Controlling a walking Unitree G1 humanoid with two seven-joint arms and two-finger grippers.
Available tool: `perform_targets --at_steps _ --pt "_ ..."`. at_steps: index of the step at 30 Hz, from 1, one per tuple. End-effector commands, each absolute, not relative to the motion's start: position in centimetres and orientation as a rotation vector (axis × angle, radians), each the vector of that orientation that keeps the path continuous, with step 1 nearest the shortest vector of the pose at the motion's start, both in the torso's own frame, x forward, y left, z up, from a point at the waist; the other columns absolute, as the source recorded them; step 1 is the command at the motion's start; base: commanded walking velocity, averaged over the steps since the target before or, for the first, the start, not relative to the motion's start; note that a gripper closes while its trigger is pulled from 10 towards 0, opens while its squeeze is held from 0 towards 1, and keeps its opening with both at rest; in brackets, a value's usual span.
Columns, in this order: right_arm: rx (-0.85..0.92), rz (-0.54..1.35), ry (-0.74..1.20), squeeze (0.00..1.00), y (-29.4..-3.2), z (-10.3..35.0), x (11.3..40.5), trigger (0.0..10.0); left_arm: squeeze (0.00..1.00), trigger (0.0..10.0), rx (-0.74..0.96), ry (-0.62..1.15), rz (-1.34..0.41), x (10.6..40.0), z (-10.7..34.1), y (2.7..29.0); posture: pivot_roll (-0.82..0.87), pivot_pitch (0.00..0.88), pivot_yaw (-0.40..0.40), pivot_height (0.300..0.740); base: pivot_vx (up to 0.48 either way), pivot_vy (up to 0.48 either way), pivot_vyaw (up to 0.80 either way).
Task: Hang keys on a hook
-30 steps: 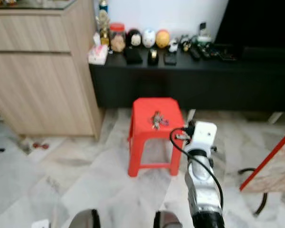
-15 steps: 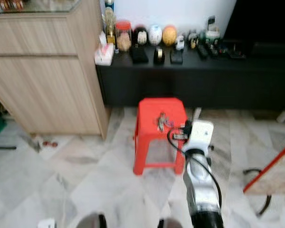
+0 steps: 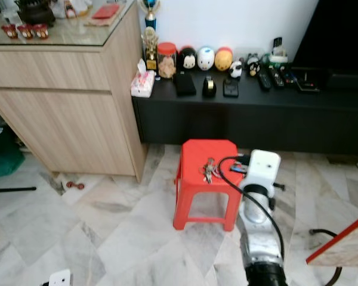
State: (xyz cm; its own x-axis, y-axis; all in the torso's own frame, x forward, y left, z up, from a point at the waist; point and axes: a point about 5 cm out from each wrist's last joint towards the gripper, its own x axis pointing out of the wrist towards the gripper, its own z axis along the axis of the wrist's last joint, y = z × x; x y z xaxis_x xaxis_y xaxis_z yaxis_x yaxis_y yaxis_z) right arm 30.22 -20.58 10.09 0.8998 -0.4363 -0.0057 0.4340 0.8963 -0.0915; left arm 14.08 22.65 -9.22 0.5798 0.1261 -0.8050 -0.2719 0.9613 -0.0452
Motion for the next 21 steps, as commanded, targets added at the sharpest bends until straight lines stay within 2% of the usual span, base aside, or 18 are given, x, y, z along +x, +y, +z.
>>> perform_targets --at_steps 1,3,15,18,21 --pt "-0.108 -0.537 0.018 0.00 -21.7 10.4 29.9 10.0 0.00 10.0 -0.160 0.945 0.219 13.5 -9.5 22.4 -0.11 0.000 -0.033 0.740 0.000 0.000 0.00" --pt "-0.134 -0.619 0.006 0.00 -22.5 10.8 29.6 10.0 0.00 10.0 -0.161 0.944 0.218 13.6 -9.5 22.4 -0.11 0.000 -0.034 0.740 0.000 0.000 0.00" --pt "-0.196 -0.797 -0.037 0.00 -23.9 11.7 28.7 10.0 0.00 10.0 -0.162 0.941 0.214 13.7 -9.4 22.3 -0.11 0.000 -0.034 0.740 0.000 0.000 0.00" --pt "-0.208 -0.811 -0.032 0.00 -24.0 11.6 28.6 10.0 0.00 10.0 -0.161 0.941 0.213 13.7 -9.4 22.3 -0.12 0.000 -0.033 0.740 0.000 0.000 0.00" --pt "-0.143 -0.762 0.000 0.00 -23.6 11.0 29.0 10.0 0.00 10.0 -0.159 0.941 0.212 13.7 -9.4 22.3 -0.12 0.000 -0.032 0.740 0.000 0.000 0.00"
